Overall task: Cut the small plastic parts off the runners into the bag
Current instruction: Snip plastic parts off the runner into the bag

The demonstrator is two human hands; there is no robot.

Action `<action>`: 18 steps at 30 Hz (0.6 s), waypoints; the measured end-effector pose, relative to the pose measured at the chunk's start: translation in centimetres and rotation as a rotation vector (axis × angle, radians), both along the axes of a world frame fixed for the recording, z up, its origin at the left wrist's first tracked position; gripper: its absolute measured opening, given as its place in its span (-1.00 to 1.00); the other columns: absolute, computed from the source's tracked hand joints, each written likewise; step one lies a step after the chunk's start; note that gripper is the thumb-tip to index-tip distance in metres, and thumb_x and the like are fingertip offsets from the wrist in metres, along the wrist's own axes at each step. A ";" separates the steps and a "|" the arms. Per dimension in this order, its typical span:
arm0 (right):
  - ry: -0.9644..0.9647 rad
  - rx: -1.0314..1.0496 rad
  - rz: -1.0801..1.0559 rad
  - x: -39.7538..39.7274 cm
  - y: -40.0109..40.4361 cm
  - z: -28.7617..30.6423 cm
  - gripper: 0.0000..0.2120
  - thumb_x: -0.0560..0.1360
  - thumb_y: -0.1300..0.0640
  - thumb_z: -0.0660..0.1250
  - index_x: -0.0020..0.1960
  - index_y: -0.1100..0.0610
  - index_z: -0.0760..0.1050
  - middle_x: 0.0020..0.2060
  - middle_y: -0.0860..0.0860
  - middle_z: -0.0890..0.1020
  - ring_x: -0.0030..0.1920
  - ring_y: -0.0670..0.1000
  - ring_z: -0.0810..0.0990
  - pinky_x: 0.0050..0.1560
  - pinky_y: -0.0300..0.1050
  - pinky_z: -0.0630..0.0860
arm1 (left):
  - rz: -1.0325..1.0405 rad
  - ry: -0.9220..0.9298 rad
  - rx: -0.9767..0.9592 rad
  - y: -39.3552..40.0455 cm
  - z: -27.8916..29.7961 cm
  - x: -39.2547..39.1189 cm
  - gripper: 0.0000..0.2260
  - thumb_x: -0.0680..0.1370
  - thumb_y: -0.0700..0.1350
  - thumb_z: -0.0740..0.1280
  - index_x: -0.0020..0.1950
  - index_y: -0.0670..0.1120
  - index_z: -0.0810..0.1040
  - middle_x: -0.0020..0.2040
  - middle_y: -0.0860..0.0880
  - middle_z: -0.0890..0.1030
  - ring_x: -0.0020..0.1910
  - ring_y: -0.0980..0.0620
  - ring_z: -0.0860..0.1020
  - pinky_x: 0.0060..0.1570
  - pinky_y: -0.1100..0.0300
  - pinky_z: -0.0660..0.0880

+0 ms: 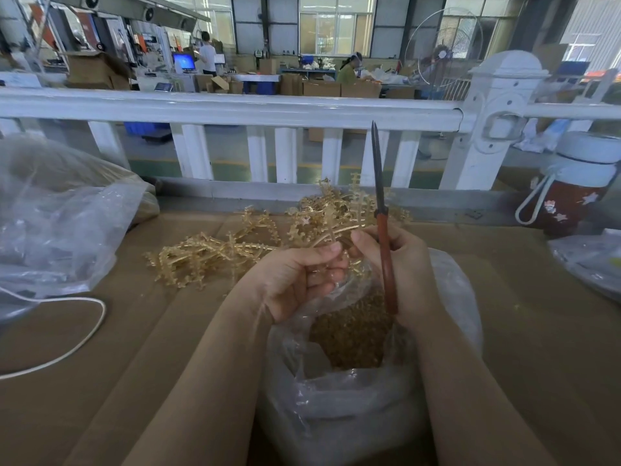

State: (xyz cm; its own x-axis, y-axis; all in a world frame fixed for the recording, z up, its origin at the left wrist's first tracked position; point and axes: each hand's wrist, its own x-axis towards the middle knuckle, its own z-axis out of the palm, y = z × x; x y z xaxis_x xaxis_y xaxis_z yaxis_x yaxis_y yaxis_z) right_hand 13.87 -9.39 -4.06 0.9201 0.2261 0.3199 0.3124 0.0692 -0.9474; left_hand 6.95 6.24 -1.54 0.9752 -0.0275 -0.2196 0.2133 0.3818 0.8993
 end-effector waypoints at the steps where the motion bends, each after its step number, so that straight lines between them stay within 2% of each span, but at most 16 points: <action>1: -0.002 -0.023 -0.006 -0.1 0.1 0.1 -0.80 0.46 0.00 0.53 -0.09 0.14 0.67 -0.22 0.04 0.73 -0.18 0.01 0.71 -0.06 -0.10 0.58 | 0.032 0.000 -0.034 0.1 0.0 0.0 -0.92 0.34 -0.11 0.48 -0.24 -0.11 0.67 -0.23 -0.03 0.69 -0.34 0.13 0.64 -0.33 0.31 0.57; 5: 0.017 -0.099 -0.014 -0.4 0.2 0.5 -0.55 0.25 -0.25 0.51 -0.07 0.09 0.69 -0.20 0.00 0.74 -0.11 0.01 0.72 0.05 0.05 0.62 | 0.195 -0.006 -0.185 0.4 -0.2 0.3 -0.94 0.33 -0.16 0.48 -0.23 -0.10 0.67 -0.24 -0.02 0.70 -0.33 0.15 0.65 -0.34 0.32 0.58; 7: 0.020 -0.136 -0.022 -0.5 0.2 0.6 -0.47 0.19 -0.30 0.50 -0.06 0.10 0.68 -0.19 0.02 0.74 -0.09 0.05 0.72 0.08 0.15 0.63 | 0.248 -0.013 -0.237 0.6 -0.2 0.4 -0.93 0.32 -0.19 0.47 -0.22 -0.12 0.67 -0.25 -0.02 0.70 -0.31 0.14 0.67 -0.34 0.31 0.58; 13: -0.043 -0.279 -0.048 -0.1 -0.2 0.2 -0.47 0.19 -0.41 0.54 -0.07 -0.03 0.64 -0.20 -0.17 0.71 -0.13 -0.14 0.68 -0.01 -0.07 0.61 | 0.316 -0.051 -0.219 1.0 -0.1 0.4 -0.78 0.30 -0.27 0.46 -0.07 -0.13 0.62 -0.25 -0.02 0.71 -0.27 0.10 0.70 -0.28 0.29 0.60; 16: -0.092 -0.384 -0.054 0.0 -0.4 0.0 -0.38 0.11 -0.56 0.42 -0.08 -0.13 0.60 -0.16 -0.32 0.68 -0.11 -0.28 0.63 -0.09 -0.20 0.52 | 0.355 -0.078 -0.220 1.0 -0.1 0.5 -0.78 0.29 -0.29 0.45 -0.08 -0.15 0.63 -0.25 -0.05 0.71 -0.26 0.08 0.70 -0.27 0.29 0.61; 18: -0.126 -0.445 -0.051 -0.1 -0.5 0.0 -0.30 0.06 -0.66 0.35 -0.07 -0.16 0.58 -0.14 -0.36 0.66 -0.10 -0.30 0.61 -0.10 -0.19 0.51 | 0.376 -0.097 -0.230 1.0 -0.1 0.6 -0.78 0.30 -0.30 0.44 -0.07 -0.16 0.63 -0.24 -0.07 0.71 -0.25 0.07 0.70 -0.27 0.28 0.60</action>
State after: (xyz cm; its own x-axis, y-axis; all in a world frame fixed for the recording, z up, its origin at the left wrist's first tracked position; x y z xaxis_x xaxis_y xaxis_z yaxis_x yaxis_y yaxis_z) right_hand 13.78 -9.88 -4.07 0.8939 0.3218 0.3121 0.4193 -0.3536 -0.8362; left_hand 7.50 7.24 -1.64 0.9426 0.2950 -0.1564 -0.0591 0.6086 0.7913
